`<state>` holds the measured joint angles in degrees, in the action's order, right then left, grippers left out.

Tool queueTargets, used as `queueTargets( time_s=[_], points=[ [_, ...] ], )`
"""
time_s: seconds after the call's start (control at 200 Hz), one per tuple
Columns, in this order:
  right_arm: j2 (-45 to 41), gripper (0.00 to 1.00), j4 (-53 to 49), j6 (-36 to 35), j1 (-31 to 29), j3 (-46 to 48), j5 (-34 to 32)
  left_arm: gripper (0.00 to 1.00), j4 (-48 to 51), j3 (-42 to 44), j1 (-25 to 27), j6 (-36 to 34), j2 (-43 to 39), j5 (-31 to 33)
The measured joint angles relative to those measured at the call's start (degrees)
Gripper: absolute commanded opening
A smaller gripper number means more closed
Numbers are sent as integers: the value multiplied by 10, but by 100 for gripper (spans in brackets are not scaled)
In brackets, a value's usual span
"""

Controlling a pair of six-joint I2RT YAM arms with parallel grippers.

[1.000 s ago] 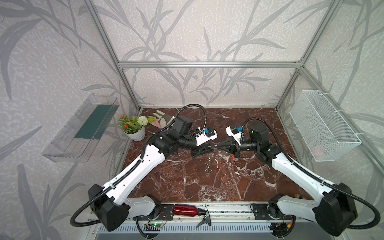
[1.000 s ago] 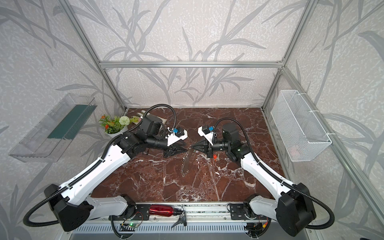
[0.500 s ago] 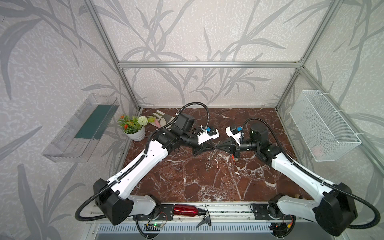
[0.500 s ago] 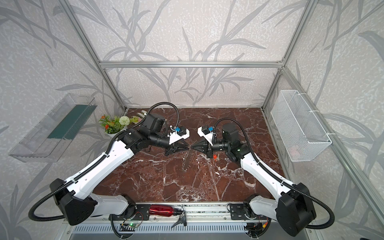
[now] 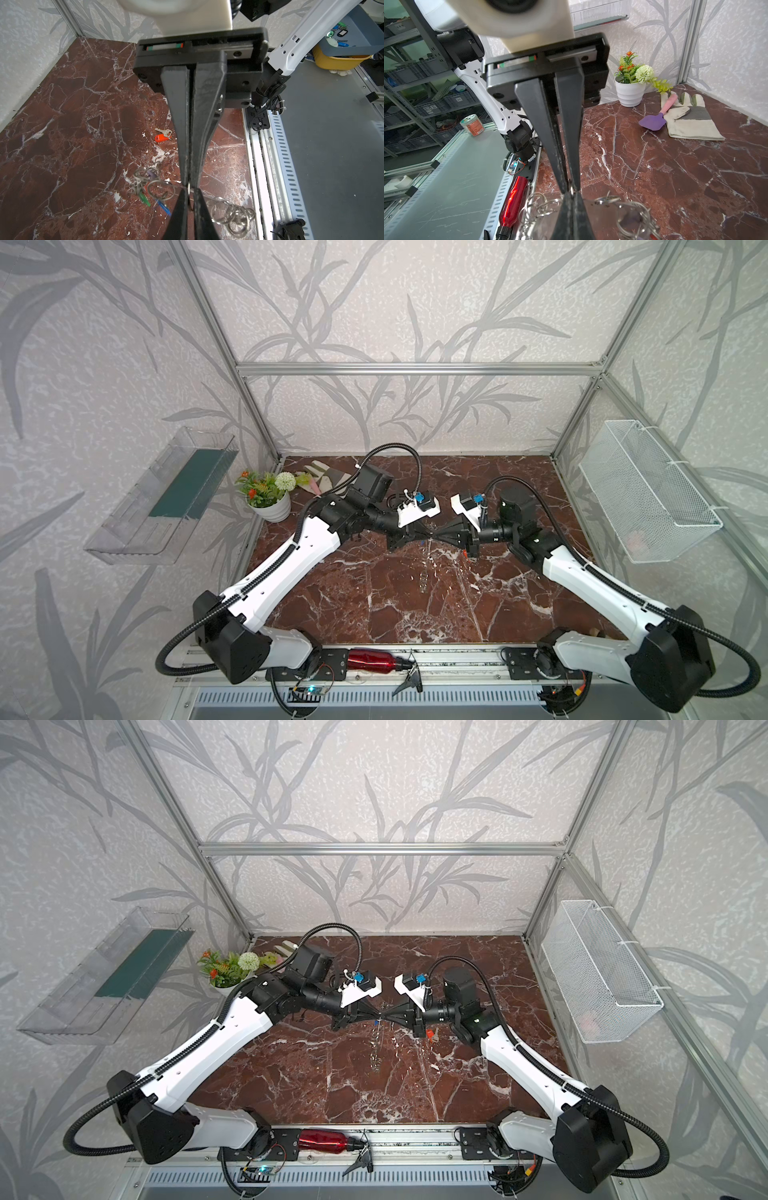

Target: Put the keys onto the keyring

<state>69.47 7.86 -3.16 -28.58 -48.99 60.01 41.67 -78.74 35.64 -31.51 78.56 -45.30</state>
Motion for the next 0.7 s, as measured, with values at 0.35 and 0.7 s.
queueTargets(
  time_s=[0.35, 0.7],
  points=[
    [0, 0, -1, 0, 0, 0, 1, 6, 2, -2, 0, 0, 5, 0],
    [4, 0, -5, 0, 0, 0, 1, 0, 4, -4, 0, 0, 11, 0]
  ],
)
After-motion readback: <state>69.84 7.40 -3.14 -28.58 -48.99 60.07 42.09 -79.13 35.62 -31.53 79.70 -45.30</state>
